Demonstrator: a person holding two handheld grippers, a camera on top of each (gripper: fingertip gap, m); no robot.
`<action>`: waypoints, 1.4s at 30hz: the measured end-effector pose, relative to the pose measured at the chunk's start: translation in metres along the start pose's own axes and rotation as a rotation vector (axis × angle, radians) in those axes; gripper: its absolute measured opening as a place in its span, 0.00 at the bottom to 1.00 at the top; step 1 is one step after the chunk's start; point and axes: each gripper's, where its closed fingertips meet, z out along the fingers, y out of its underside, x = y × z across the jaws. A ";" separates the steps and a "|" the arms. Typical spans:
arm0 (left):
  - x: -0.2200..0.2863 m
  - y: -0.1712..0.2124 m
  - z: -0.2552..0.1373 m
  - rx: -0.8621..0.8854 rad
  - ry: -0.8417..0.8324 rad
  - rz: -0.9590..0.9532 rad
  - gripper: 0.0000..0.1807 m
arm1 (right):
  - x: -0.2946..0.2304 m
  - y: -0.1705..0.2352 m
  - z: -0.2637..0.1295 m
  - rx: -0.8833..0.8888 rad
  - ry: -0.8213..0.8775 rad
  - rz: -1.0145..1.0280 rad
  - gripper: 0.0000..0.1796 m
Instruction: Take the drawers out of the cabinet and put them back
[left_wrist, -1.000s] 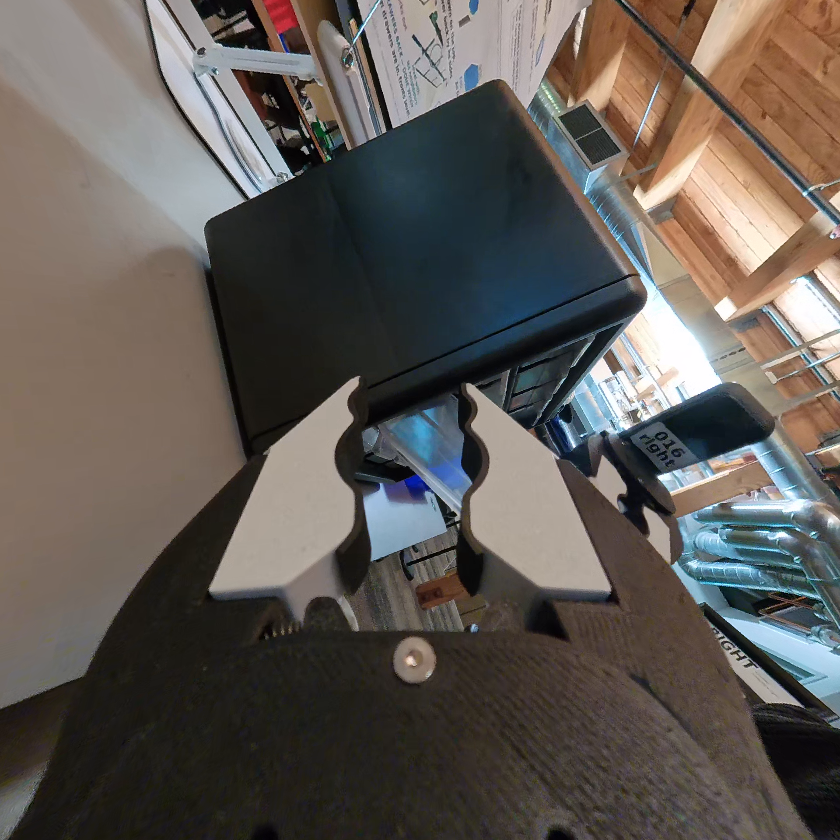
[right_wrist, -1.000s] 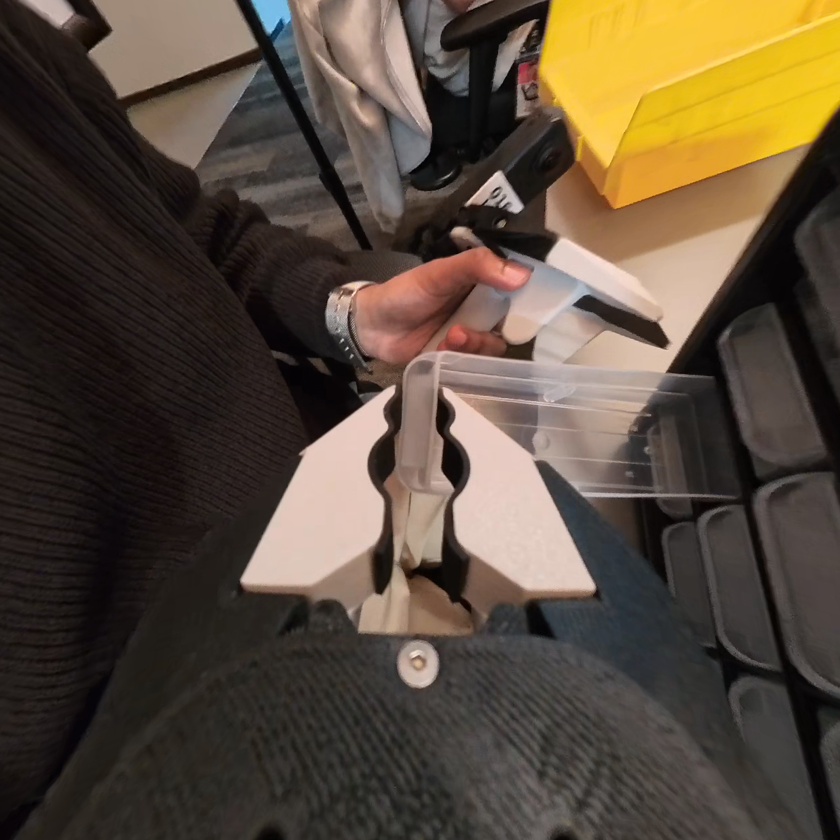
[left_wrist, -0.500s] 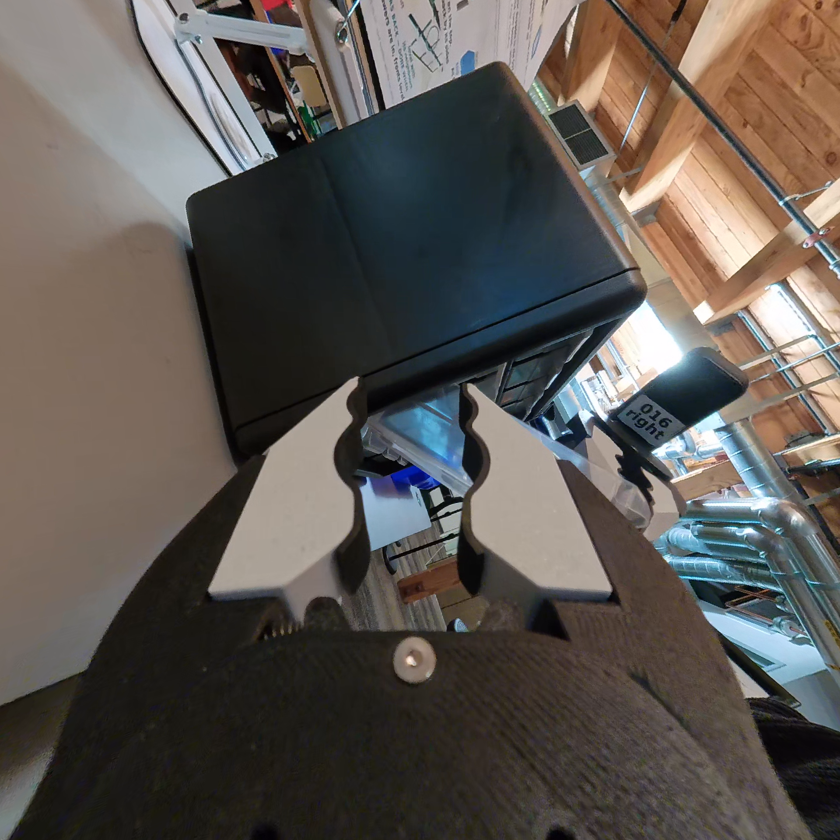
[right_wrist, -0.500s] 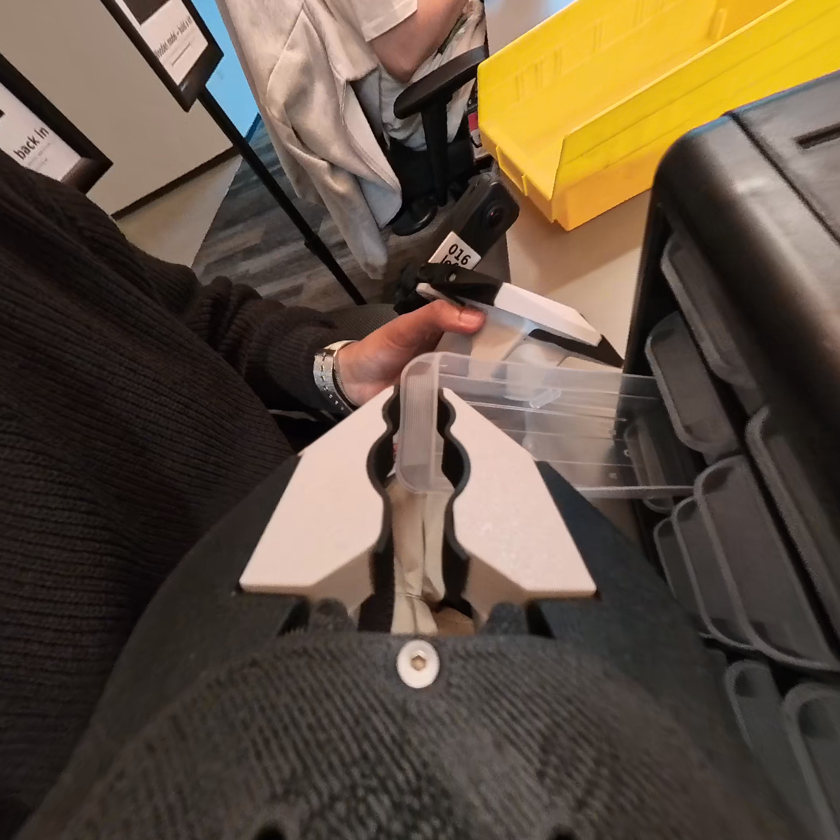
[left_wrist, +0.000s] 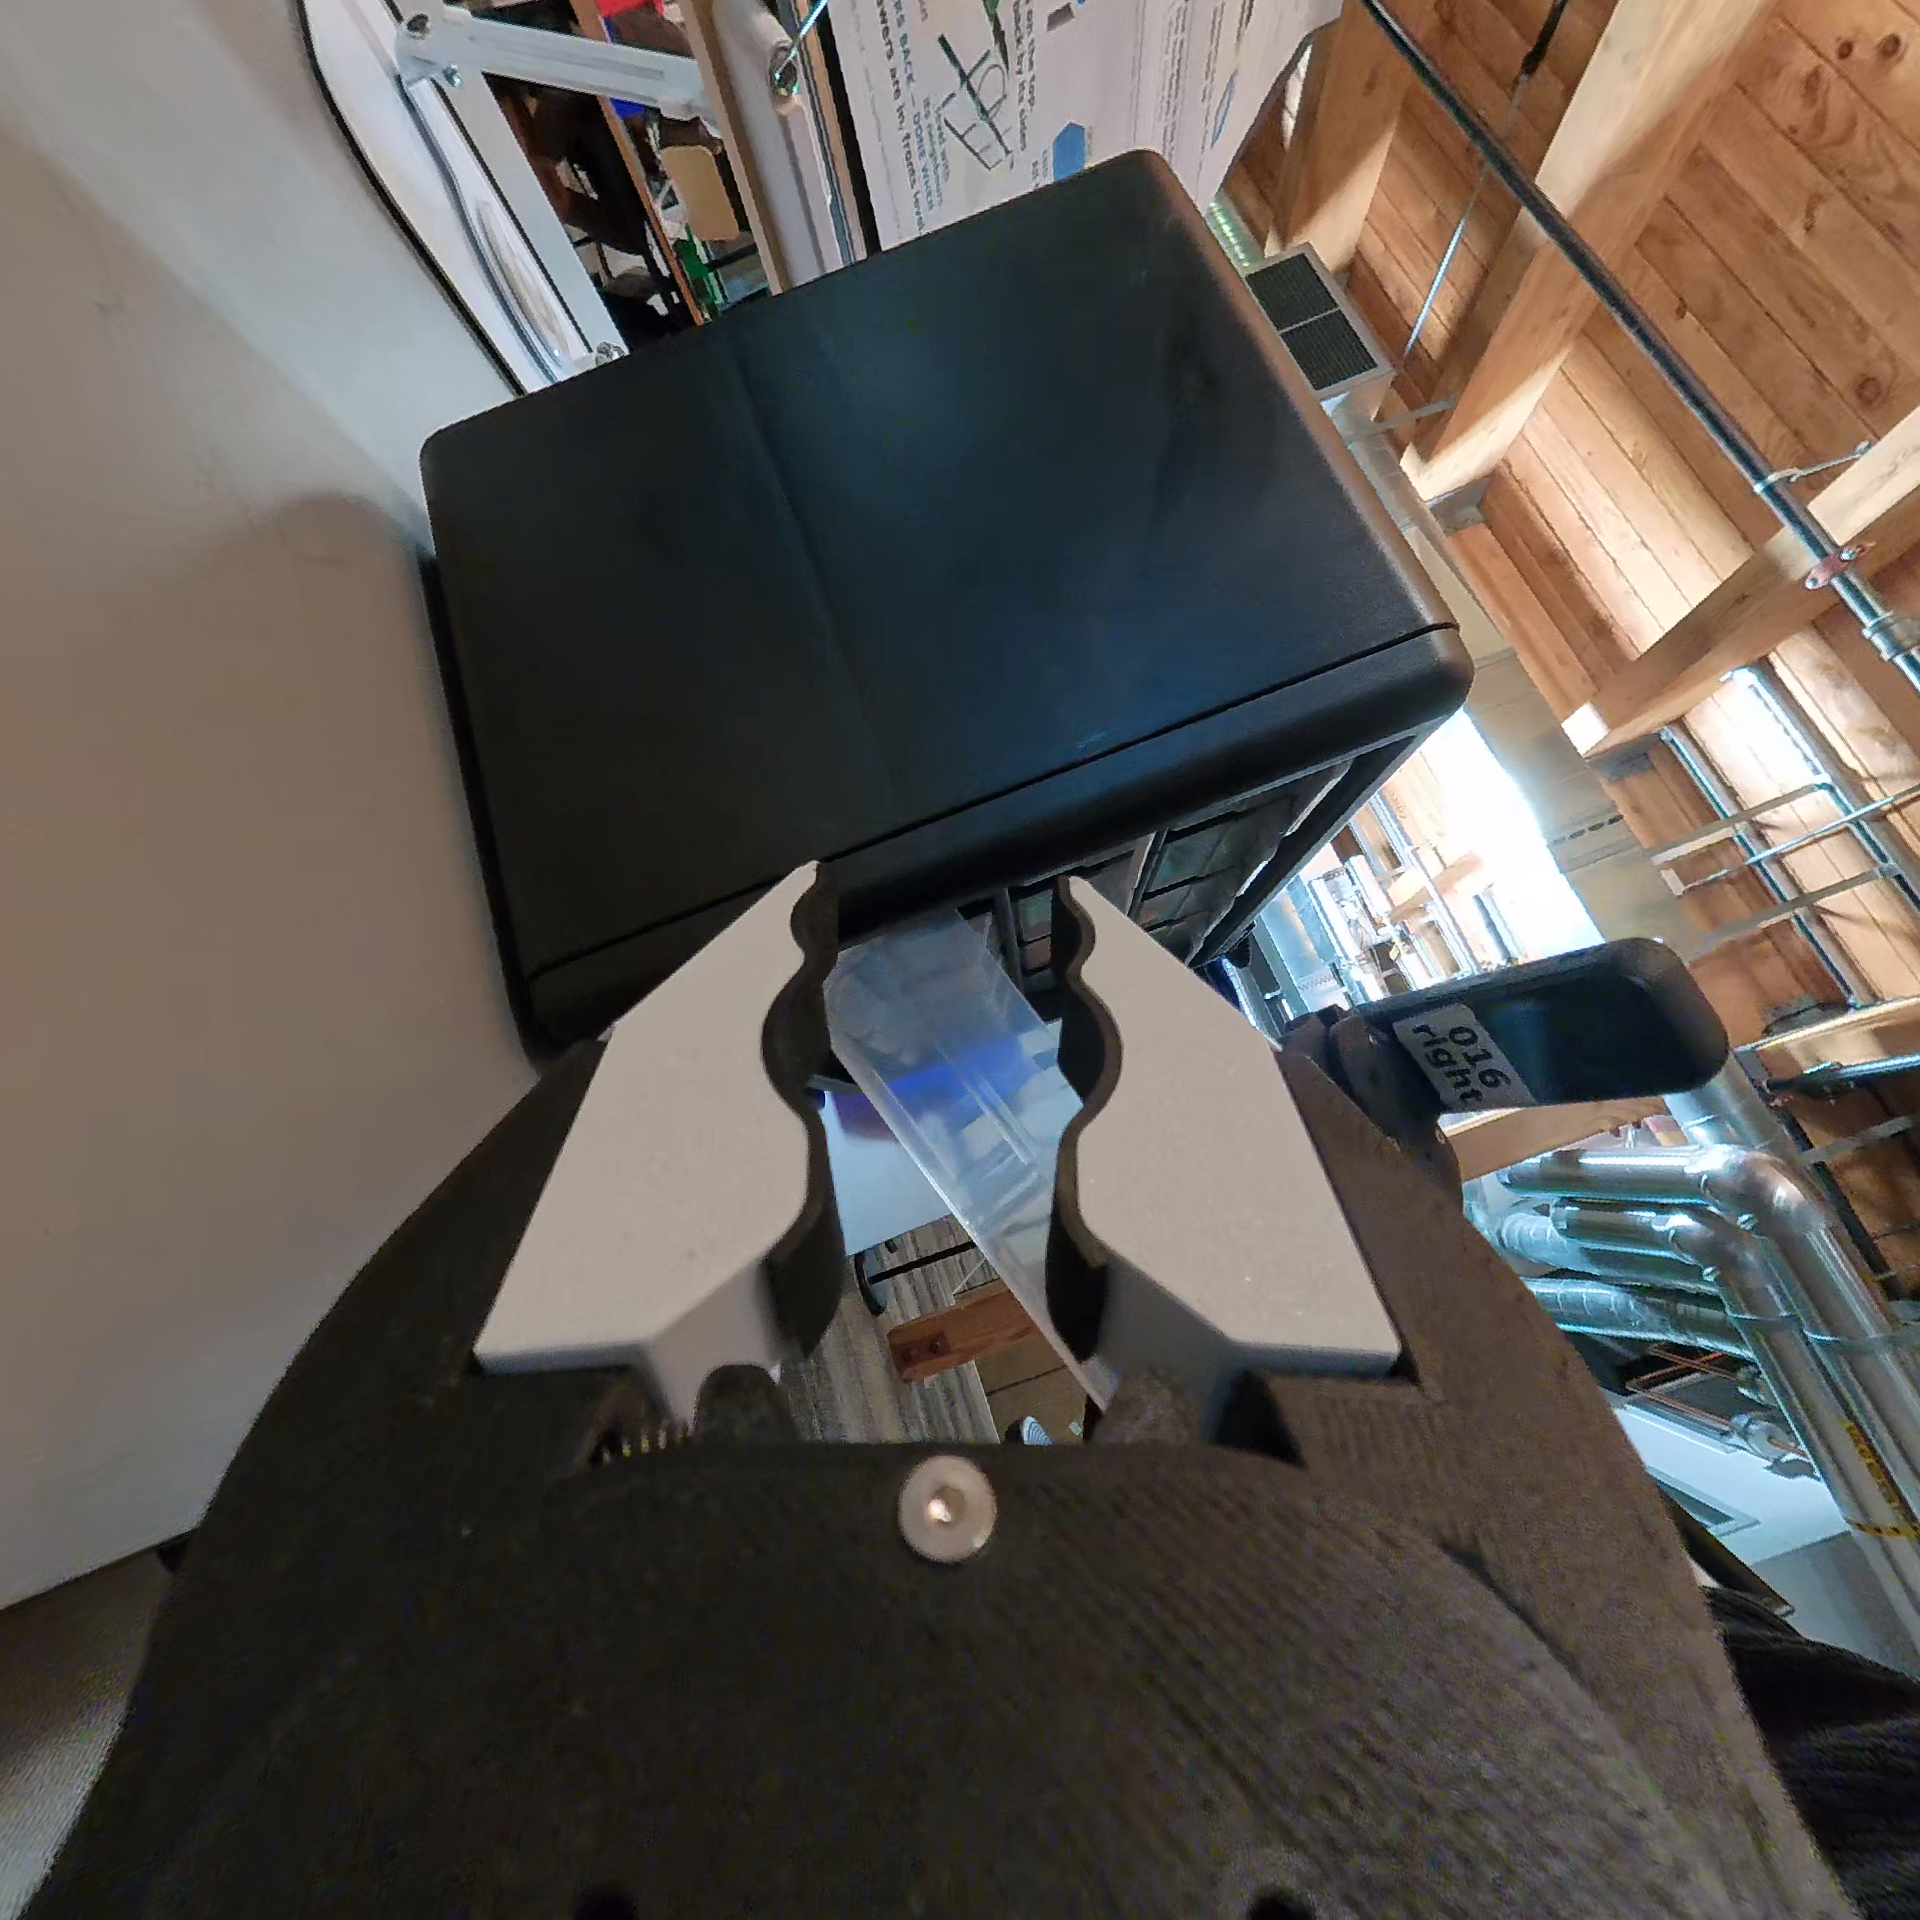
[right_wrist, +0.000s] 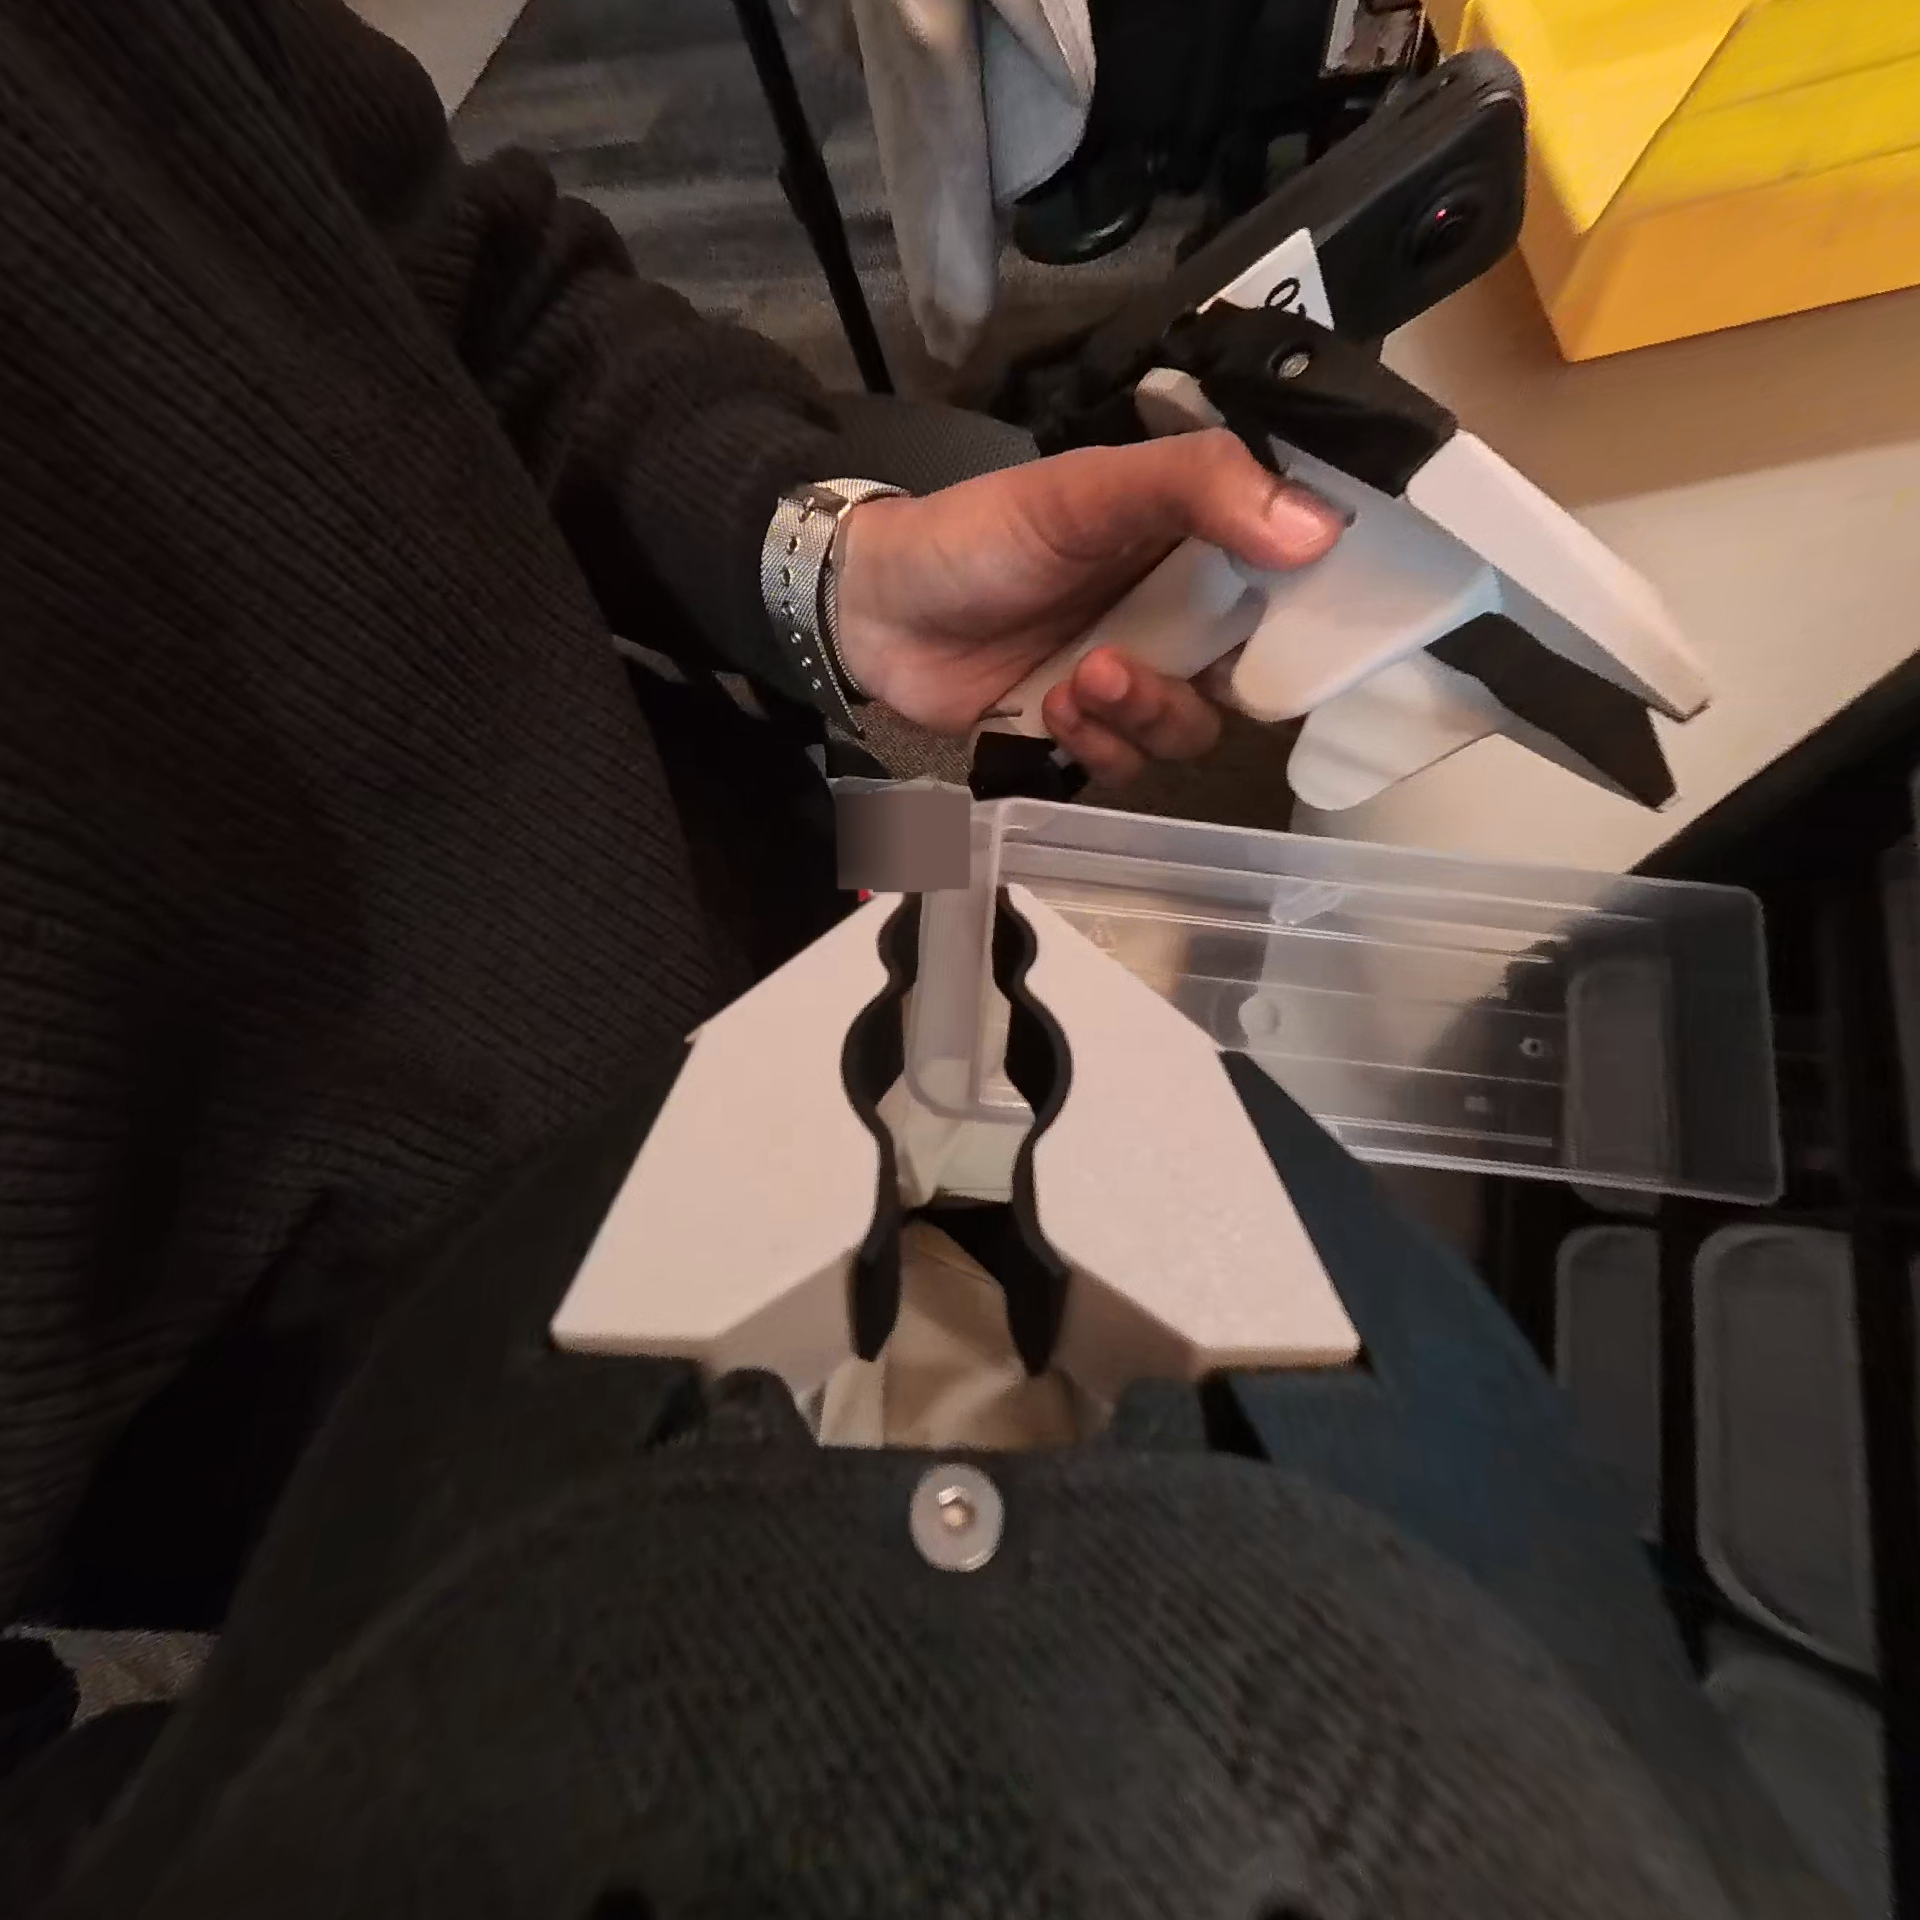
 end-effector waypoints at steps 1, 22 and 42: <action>0.000 0.000 0.000 0.001 0.000 -0.001 0.21 | -0.001 0.000 -0.001 0.006 -0.011 0.005 0.07; -0.001 0.000 0.000 0.002 0.018 -0.046 0.22 | -0.052 -0.018 -0.042 0.107 -0.187 -0.054 0.07; 0.006 -0.002 -0.011 0.026 0.001 0.025 0.22 | -0.050 -0.063 -0.287 0.781 0.462 -0.302 0.07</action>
